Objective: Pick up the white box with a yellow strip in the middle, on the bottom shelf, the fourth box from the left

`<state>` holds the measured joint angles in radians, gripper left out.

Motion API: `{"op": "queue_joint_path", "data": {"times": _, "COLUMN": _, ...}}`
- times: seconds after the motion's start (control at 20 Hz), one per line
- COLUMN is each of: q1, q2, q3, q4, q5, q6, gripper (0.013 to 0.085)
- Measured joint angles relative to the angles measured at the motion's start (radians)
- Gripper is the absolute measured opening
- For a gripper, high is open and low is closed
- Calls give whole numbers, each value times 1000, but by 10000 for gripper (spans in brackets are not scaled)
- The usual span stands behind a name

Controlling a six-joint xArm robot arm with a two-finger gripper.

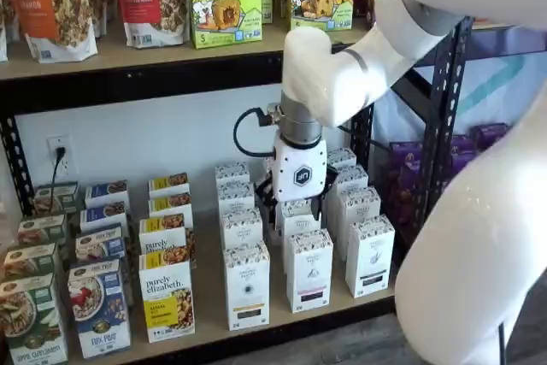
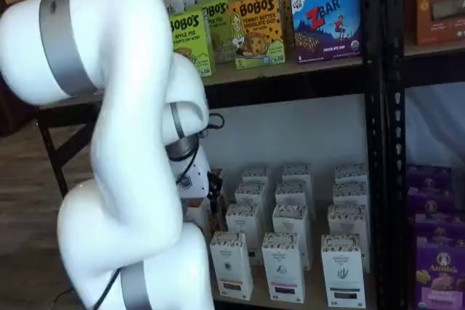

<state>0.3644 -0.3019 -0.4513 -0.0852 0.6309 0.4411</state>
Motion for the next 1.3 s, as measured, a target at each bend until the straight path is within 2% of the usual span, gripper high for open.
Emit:
{"op": "queue_joint_path", "data": {"times": 0.3, "q1": 17, "q2": 107, "q3": -36, "q4": -37, "q5": -77, "q6": 50, "gripper": 850}}
{"op": "queue_joint_path", "data": {"times": 0.7, "q1": 11, "q2": 234, "q3": -99, "q4": -59, "q5": -141, "q6": 68, "gripper": 850}}
{"op": "queue_joint_path", "data": {"times": 1.05, "q1": -18, "q2": 345, "q3": -138, "q4": -131, "q5": -212, "q6": 109, "gripper": 850}}
{"op": "queue_joint_path", "data": {"times": 1.2, "q1": -35, "q2": 390, "q3": -154, "q4": -203, "q5": -241, "q6": 162, "gripper": 850}}
{"op": "queue_joint_path", "data": {"times": 1.3, "q1": -47, "q2": 421, "q3": -164, "q4": -223, "q5": -271, "q6": 171, "gripper": 850}}
